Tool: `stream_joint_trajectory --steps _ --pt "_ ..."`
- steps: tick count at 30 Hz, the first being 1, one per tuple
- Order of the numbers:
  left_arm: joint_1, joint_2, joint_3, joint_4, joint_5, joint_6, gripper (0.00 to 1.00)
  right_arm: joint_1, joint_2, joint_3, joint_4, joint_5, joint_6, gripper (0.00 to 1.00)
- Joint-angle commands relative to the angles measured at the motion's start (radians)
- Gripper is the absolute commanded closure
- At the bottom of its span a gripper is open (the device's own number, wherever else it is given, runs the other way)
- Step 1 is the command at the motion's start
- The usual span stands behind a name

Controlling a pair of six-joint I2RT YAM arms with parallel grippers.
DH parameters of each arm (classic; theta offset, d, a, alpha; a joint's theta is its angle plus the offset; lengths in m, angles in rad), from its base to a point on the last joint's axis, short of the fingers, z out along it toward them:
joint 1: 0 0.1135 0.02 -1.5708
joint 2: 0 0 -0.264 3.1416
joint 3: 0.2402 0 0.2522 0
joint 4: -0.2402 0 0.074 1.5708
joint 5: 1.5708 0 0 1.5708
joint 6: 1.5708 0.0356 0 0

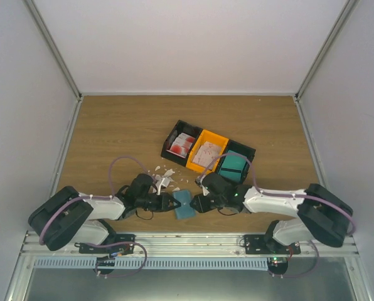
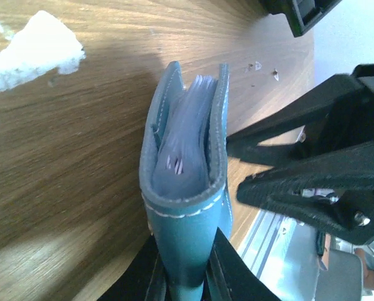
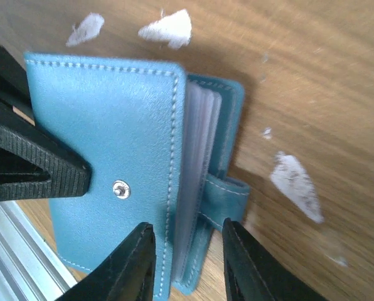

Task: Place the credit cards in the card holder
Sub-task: Close the card holder at the center of the board.

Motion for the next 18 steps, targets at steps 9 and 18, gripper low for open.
stream_joint_trajectory --steps 9,18 --pt "0.061 -0.185 0.147 -0.260 0.230 0.148 1.00 -0.011 -0.411 -0.079 -0.121 0.233 -0.169 0.51" --pt "0.157 -0.331 0.314 -0.531 0.436 0.334 1.00 -0.011 -0.729 -0.116 -0.109 0.123 -0.284 0.39"
